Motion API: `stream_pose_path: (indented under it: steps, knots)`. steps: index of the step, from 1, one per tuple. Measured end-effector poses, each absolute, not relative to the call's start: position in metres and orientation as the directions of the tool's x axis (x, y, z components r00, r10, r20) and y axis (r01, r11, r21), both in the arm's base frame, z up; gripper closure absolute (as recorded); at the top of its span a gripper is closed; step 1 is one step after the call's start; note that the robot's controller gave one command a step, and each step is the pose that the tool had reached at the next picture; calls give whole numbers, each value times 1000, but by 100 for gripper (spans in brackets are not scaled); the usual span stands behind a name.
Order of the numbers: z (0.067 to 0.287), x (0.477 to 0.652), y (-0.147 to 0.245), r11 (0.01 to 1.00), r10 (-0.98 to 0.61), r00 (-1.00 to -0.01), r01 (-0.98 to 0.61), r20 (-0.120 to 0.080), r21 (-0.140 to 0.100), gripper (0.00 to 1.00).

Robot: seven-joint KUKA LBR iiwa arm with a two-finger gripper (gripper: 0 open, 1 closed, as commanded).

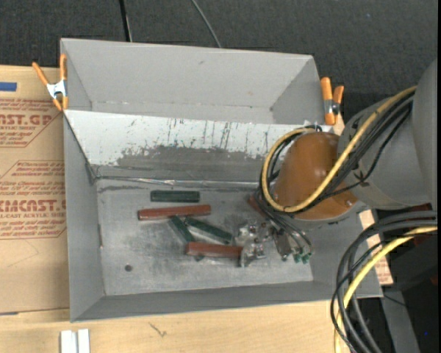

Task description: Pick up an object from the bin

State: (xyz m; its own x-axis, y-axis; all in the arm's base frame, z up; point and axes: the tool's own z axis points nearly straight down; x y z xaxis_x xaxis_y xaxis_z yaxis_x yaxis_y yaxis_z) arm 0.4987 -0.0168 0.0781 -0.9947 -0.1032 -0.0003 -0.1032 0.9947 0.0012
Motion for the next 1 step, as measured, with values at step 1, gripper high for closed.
stream_pose_path:
  steps: [1]
  knots:
    - [255, 503, -30, 994, -107, -994, -107, -4, -1, 100]
